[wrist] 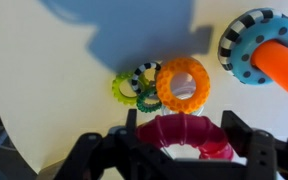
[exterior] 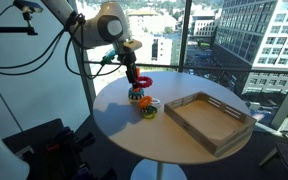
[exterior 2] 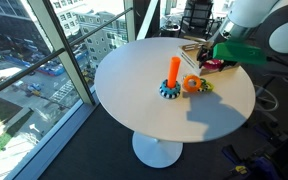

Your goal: Pick up the red ring from the ring holder and put it on the table

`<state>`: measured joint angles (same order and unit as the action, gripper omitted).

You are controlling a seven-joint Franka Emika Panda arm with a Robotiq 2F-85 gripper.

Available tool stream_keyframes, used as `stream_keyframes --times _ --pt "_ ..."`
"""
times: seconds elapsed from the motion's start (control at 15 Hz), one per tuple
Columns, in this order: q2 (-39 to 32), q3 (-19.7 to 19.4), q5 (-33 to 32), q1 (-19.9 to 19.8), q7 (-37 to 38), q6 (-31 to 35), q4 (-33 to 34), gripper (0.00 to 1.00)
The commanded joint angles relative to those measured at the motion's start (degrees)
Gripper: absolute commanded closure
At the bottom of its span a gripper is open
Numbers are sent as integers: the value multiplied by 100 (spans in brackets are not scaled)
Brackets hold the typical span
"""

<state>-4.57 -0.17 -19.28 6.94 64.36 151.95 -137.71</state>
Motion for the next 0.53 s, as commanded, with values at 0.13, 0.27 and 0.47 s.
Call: stream_keyframes --times 0.13,0.27,0.47 --pt "-380 -24 224 -114 -257 -114 -64 41" --pt "-554 -67 207 -89 -246 -143 -42 41" --pt "-757 -122 180 -30 -242 -216 -28 41"
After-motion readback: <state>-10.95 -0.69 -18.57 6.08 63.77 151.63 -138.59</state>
